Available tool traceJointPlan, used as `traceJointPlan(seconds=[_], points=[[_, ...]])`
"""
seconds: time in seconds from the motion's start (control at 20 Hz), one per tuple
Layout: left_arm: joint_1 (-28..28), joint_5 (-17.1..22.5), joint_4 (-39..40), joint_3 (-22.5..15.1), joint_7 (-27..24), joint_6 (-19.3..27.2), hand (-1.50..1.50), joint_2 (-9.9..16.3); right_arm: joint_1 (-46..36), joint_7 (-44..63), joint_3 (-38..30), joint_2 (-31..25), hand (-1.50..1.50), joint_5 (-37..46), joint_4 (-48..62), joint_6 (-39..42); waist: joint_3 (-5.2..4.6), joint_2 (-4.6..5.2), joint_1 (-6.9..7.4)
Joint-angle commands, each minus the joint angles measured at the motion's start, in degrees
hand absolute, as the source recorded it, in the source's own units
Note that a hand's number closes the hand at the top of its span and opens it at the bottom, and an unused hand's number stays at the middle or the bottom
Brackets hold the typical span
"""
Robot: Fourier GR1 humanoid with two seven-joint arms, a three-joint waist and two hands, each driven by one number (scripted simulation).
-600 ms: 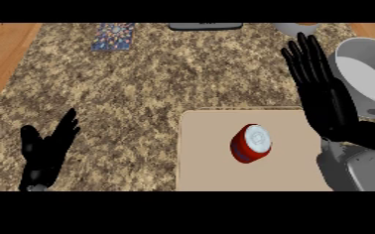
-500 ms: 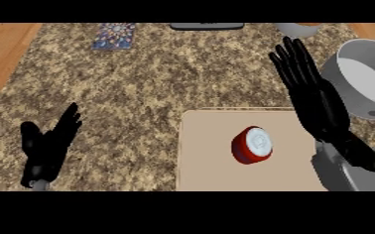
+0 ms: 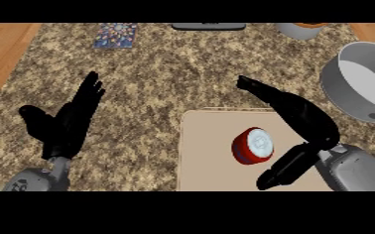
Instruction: Pick the can from the tray and place it in the pot
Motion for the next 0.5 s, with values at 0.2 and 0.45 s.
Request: traceJointPlan(seconds=[0.2,0.45], points=[[0.97,-0.80,-3.80,0.51,1.24,0.61,0.00,-1.00,4.42,-21.89,-9.80,-14.69,-1.50,6.64,3.29,13.18,0.01,0.21,-0.33],[-2.93,-1.48,-1.10,0.99,2.39,-0.10,0.00,-1.80,-0.80,-16.89,-13.44,-23.10,-1.50,10.17,1.13,14.76,-0.08,0.22,-0.74]])
